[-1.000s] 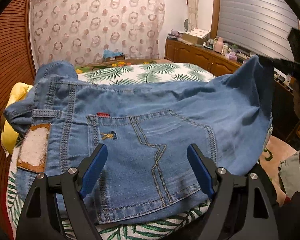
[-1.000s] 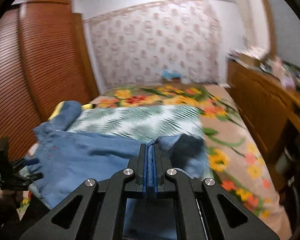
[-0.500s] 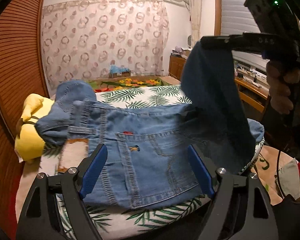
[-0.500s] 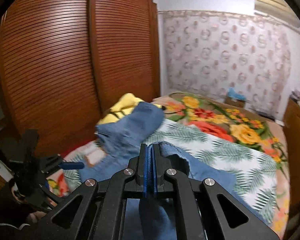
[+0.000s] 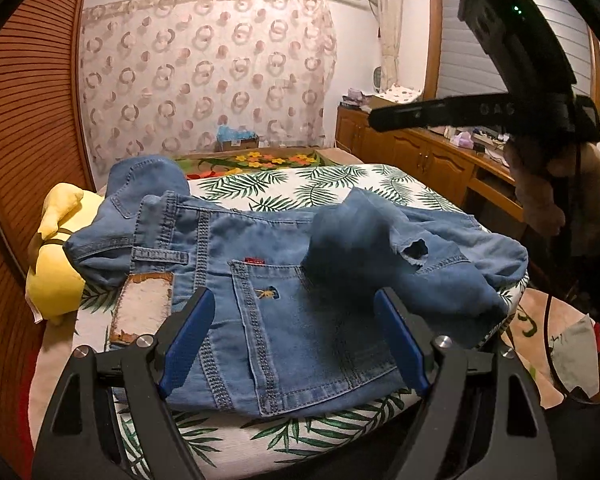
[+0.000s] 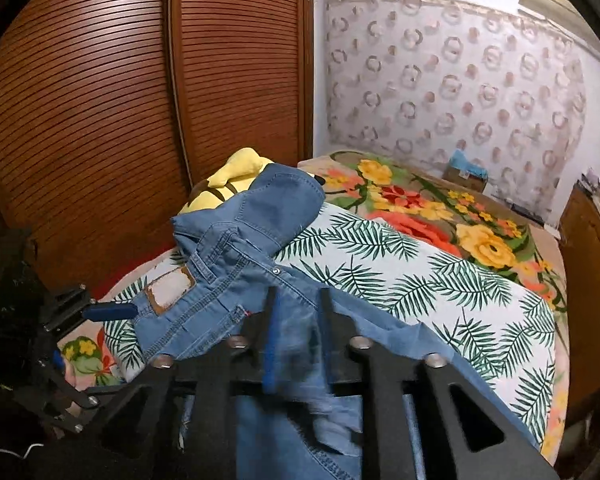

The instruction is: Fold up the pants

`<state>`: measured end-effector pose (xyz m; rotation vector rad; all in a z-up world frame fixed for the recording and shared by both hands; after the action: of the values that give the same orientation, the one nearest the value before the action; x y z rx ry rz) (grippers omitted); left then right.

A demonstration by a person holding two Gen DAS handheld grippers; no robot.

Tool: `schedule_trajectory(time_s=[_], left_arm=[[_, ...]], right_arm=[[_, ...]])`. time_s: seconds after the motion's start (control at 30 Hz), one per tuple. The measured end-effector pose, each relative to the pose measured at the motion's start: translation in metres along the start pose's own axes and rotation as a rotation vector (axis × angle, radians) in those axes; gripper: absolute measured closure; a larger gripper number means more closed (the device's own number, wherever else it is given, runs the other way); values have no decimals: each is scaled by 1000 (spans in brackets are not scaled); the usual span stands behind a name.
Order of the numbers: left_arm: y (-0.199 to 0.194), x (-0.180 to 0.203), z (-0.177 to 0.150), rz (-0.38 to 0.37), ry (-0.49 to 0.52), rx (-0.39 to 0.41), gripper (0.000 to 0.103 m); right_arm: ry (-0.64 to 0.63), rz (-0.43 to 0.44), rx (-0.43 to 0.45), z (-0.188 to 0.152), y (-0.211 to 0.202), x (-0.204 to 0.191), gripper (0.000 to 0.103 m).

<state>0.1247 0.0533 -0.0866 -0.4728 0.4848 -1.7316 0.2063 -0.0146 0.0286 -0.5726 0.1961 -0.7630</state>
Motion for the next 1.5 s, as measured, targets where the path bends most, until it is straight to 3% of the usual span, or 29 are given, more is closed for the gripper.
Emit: schedule_trajectory(time_s=[0.07, 0.2, 0.43, 0.5, 0.57, 0.83, 0.97, 1.0, 1.03, 1.1, 1.17, 1.5], left_arm=[[2, 0, -1, -6, -5, -5, 21], [9, 2, -5, -11, -2, -24, 21], [32, 4, -17, -44, -18, -73, 21], [40, 3, -17, -47, -19, -86, 33], [46, 5, -18, -55, -15, -104, 38], [76, 2, -20, -56, -24, -166, 52], [85, 2, -22, -45, -10, -188, 75], [84, 3, -23, -42, -5, -187, 86], [84, 4, -24, -35, 5, -186, 89], [80, 6, -25, -20, 27, -173, 94], [71, 8, -25, -24, 40, -155, 97], [-2, -2, 2, -27, -3, 5, 100]], right_arm=[[-1, -17, 9, 3, -2, 3, 73], [17, -45, -13, -25, 5, 7, 71], [91, -93, -129, -72, 37, 23, 67], [124, -96, -157, -82, 45, 26, 67], [154, -84, -180, -92, 54, 30, 66], [200, -50, -240, -105, 69, 27, 66], [219, -31, -273, -108, 84, 28, 66], [222, -20, -271, -108, 85, 29, 66], [222, -7, -269, -107, 87, 29, 67], [216, 36, -248, -102, 89, 30, 88], [208, 66, -216, -101, 84, 32, 95], [97, 81, -1, -13, 48, 7, 98]])
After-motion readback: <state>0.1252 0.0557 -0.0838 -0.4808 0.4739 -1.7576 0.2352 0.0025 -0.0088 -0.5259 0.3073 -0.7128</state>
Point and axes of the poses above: each gripper's, at about its wrist camera, not at the fingertips, and y roughly the way its jaws point, x to its right, z to its top, the point moved 8 cm from there along y, roughly the way its jaws point, and after that the axes turned 2 degrees about z, right-handed, at the moved point
